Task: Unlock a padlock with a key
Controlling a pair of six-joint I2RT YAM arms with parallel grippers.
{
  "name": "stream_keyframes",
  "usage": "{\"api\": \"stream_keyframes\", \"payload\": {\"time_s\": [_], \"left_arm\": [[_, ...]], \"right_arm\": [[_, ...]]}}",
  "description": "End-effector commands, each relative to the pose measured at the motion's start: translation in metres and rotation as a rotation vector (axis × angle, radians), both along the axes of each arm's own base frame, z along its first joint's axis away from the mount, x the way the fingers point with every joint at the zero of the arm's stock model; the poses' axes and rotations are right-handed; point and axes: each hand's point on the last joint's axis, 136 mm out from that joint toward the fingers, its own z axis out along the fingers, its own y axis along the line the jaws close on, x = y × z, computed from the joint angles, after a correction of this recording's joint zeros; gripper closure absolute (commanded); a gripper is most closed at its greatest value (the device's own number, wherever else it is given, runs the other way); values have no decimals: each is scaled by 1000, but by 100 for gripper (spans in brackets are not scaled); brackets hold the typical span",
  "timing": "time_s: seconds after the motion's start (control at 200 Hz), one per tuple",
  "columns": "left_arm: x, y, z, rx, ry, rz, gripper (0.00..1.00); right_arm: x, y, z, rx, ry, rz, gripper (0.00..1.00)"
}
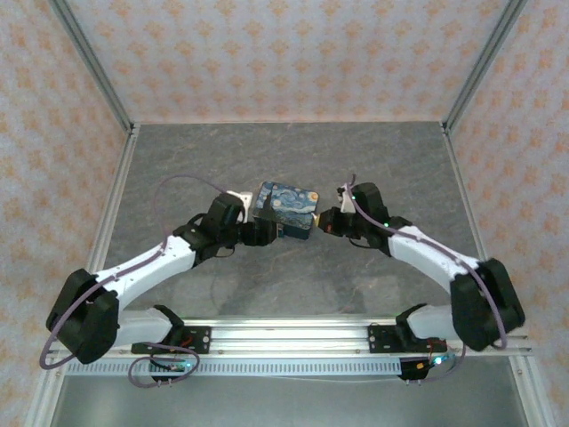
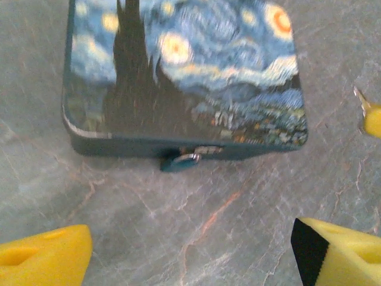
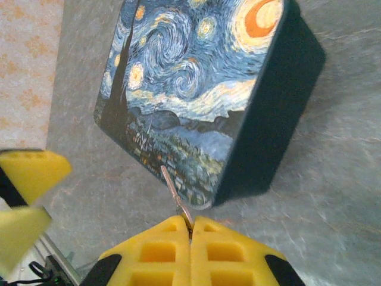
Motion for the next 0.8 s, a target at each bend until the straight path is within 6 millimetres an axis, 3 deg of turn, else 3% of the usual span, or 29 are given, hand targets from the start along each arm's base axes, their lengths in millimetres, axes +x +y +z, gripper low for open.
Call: {"api": "stream_keyframes", "payload": {"time_s": [0.0,0.135,0.36,0.796], "left_arm": [[0,-13,1,-115,-23,-5,14],[0,-13,-14,-120,-33,-6,16],[9,-14,-34,-106,-35,12,21],[19,-28,-48,-68,-82,-34,26]], "right_arm": [[26,32,34,108,-101,68,100],[46,44,29,120,-111,50,100],[68,55,2,89,-62,40,100],[55,47,-44,10,23,23,100]]}}
